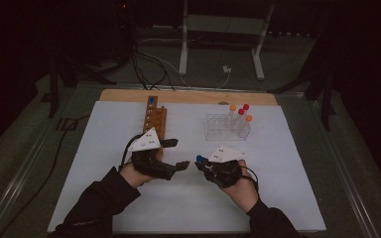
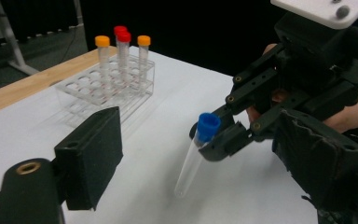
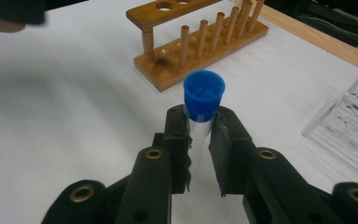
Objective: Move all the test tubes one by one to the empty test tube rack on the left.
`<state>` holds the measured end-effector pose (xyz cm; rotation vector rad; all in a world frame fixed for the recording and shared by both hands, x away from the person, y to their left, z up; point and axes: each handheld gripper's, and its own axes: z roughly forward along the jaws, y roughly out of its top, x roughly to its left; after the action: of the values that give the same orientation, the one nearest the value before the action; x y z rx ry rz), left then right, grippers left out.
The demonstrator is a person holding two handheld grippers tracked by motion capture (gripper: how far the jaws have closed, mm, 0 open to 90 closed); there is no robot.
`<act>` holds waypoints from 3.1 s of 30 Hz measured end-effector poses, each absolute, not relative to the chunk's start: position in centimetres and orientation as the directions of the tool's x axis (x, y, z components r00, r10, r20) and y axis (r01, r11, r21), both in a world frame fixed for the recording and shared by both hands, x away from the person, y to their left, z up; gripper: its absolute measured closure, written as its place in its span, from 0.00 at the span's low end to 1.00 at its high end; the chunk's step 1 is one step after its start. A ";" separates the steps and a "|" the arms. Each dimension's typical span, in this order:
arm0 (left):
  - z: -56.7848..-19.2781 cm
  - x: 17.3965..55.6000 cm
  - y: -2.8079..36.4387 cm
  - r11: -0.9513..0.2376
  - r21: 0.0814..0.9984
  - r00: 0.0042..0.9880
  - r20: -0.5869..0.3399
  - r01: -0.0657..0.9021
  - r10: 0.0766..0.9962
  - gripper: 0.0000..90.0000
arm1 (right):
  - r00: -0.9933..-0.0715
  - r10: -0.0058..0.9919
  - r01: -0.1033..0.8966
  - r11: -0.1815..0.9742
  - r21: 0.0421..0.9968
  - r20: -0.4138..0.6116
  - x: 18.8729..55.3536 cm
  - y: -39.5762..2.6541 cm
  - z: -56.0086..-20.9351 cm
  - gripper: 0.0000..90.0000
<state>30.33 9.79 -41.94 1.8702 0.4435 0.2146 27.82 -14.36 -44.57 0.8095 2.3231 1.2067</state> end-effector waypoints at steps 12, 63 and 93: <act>-42.9 30.8 7.3 -0.312 0.929 0.919 -0.067 0.199 0.388 0.53 | -0.755 0.652 0.313 0.461 0.830 -0.077 27.8 -14.3 -44.7 0.85; -37.8 35.6 12.4 -0.344 0.923 0.803 0.072 0.171 0.592 0.86 | -0.722 0.691 0.299 0.339 0.892 -0.021 28.1 -15.9 -43.6 0.00; -36.8 44.1 17.5 -0.228 0.950 0.565 0.069 0.216 0.822 0.86 | -0.744 0.669 0.284 0.319 0.904 -0.002 28.1 -16.4 -43.4 0.00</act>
<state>44.07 17.50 -36.83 1.7461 0.8630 0.7192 28.05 -16.37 -43.40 0.8474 2.2140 1.4020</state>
